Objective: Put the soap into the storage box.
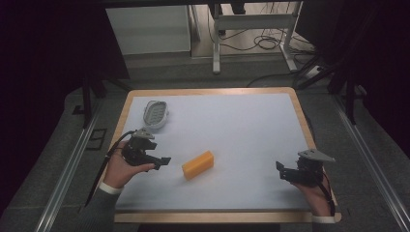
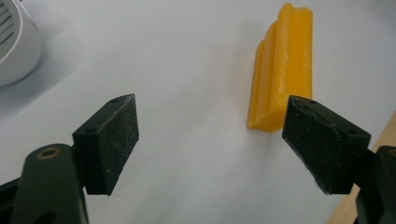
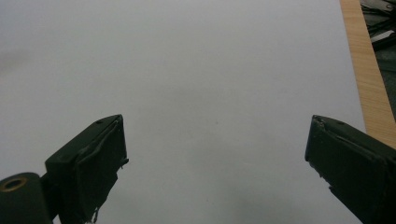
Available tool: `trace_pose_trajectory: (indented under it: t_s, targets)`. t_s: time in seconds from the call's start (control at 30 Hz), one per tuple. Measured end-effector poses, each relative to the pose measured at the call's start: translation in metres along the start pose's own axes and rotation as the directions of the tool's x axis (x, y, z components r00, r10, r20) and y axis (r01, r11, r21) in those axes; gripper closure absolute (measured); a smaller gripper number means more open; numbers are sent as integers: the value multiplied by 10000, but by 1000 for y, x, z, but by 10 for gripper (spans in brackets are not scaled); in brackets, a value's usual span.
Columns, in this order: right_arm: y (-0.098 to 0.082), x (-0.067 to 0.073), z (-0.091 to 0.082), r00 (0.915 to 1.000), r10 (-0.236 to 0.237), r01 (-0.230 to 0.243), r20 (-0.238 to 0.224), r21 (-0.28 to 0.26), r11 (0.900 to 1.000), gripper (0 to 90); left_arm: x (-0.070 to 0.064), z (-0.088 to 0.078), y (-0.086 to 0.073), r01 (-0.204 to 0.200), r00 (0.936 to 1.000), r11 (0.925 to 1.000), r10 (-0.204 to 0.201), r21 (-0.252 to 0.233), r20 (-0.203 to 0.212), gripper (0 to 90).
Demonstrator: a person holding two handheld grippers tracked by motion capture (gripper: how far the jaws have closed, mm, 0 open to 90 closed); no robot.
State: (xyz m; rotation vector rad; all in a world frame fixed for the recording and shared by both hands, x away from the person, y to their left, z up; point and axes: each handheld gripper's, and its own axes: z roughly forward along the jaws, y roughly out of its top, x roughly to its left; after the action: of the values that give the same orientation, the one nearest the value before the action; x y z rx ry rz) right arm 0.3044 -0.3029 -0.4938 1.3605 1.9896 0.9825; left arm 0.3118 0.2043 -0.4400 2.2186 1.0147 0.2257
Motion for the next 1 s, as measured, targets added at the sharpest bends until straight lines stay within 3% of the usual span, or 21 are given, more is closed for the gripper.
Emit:
trace_pose_trajectory:
  t_s: [0.53,1.0]
  targets:
    - [1,-1,-2,10000,45,-44,43,-49,10000,54,-17,9,26,-606,9979,9977,597,315,265,199]
    - [0,-2,-1,9999,115,-115,74,-11,9999,54,-37,36,43,-1042,9936,9897,994,977,534,213]
